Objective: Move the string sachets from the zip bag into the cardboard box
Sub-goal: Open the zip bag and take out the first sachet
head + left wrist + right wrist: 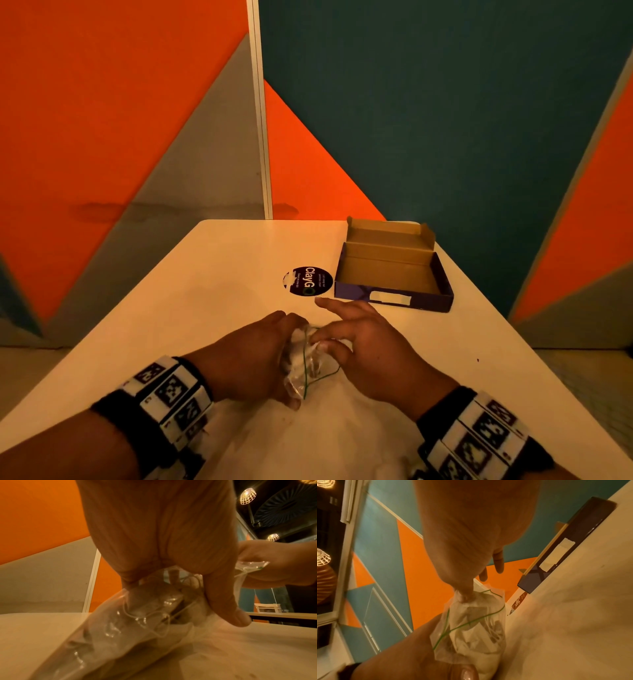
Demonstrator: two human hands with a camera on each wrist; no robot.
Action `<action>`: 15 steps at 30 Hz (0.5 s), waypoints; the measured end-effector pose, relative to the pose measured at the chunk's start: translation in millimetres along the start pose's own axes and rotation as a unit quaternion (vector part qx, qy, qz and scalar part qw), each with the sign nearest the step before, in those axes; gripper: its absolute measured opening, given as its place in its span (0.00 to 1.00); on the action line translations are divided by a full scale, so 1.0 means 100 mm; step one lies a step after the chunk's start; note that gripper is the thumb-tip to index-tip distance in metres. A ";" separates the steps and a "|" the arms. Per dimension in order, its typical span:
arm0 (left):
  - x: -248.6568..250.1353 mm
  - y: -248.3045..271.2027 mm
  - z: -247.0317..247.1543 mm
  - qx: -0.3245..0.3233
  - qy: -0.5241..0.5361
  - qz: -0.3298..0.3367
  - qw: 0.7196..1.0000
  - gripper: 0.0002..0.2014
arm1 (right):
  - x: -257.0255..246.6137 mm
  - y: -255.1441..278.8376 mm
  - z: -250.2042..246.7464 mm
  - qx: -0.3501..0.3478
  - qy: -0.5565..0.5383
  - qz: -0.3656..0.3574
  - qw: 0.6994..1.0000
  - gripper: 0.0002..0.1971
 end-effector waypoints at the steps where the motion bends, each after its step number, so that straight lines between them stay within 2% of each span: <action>1: -0.01 0.00 0.00 -0.003 0.002 -0.001 1.000 0.50 | 0.01 0.01 -0.01 0.011 -0.004 0.005 1.000 0.12; 8: 0.02 0.03 -0.02 -0.010 0.012 -0.010 1.000 0.49 | 0.11 0.05 -0.12 0.111 -0.084 0.039 0.990 0.08; 12: -0.02 0.03 0.00 -0.024 -0.016 -0.025 0.999 0.52 | 0.19 0.08 -0.23 0.141 -0.148 0.094 0.974 0.08; 15: -0.03 0.06 0.01 -0.065 0.003 -0.034 0.997 0.58 | 0.24 0.10 -0.30 0.171 -0.193 0.120 0.959 0.07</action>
Point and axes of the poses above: each hand's wrist, its own y-axis away from the middle knuckle, its own z-axis out of the palm, x = y × z, the point moved 5 cm from there along -y, towards the middle knuckle, and after that the axes turned 10 degrees about -z, right-handed, at the moved point
